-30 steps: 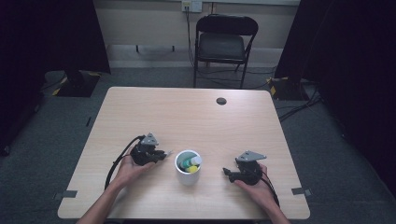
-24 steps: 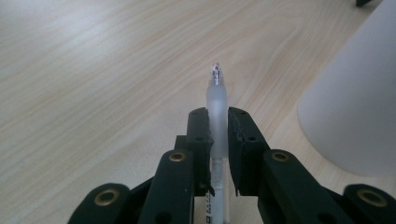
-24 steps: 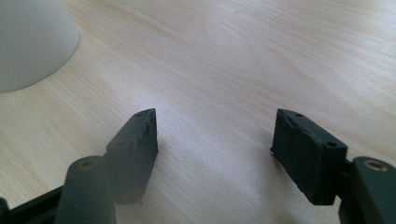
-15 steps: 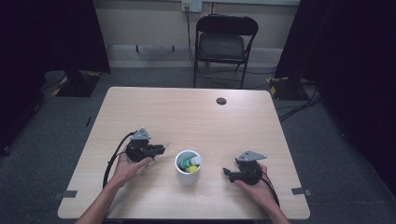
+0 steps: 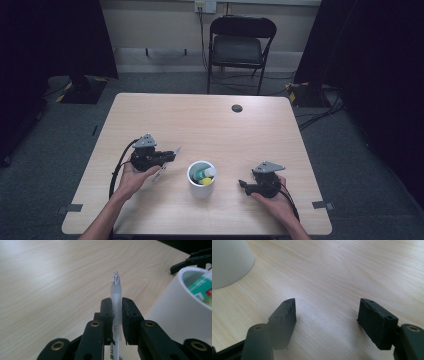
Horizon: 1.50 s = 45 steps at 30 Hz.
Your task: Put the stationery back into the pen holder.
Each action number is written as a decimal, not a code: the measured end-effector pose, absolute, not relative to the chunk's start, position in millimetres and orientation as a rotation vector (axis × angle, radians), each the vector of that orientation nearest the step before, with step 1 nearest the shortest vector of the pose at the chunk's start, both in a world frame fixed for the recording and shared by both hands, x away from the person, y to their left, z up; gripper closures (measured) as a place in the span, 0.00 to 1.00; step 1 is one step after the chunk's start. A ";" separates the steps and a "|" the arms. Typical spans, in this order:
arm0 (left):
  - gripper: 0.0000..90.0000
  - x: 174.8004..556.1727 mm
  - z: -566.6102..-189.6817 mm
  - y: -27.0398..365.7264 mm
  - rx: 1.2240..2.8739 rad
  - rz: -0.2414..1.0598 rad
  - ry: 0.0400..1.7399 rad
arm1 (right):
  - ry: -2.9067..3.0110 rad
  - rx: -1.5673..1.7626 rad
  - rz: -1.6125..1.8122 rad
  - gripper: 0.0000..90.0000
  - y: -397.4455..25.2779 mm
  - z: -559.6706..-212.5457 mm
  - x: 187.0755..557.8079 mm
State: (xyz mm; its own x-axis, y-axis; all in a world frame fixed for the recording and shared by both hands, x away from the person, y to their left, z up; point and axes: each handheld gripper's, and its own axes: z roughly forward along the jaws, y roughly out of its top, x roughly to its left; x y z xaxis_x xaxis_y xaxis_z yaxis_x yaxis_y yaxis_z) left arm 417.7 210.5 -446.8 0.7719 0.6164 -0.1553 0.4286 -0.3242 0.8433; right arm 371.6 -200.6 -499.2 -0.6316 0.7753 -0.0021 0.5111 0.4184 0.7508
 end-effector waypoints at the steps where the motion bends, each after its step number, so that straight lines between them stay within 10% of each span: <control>1: 0.89 417.9 -444.7 210.1 1.964 0.243 0.782 | 2.329 1.105 1.052 0.34 -200.6 -499.2 371.6; 45: 0.89 384.6 -363.4 189.9 1.715 0.305 0.582 | 2.329 1.098 1.053 0.33 -200.2 -499.4 372.4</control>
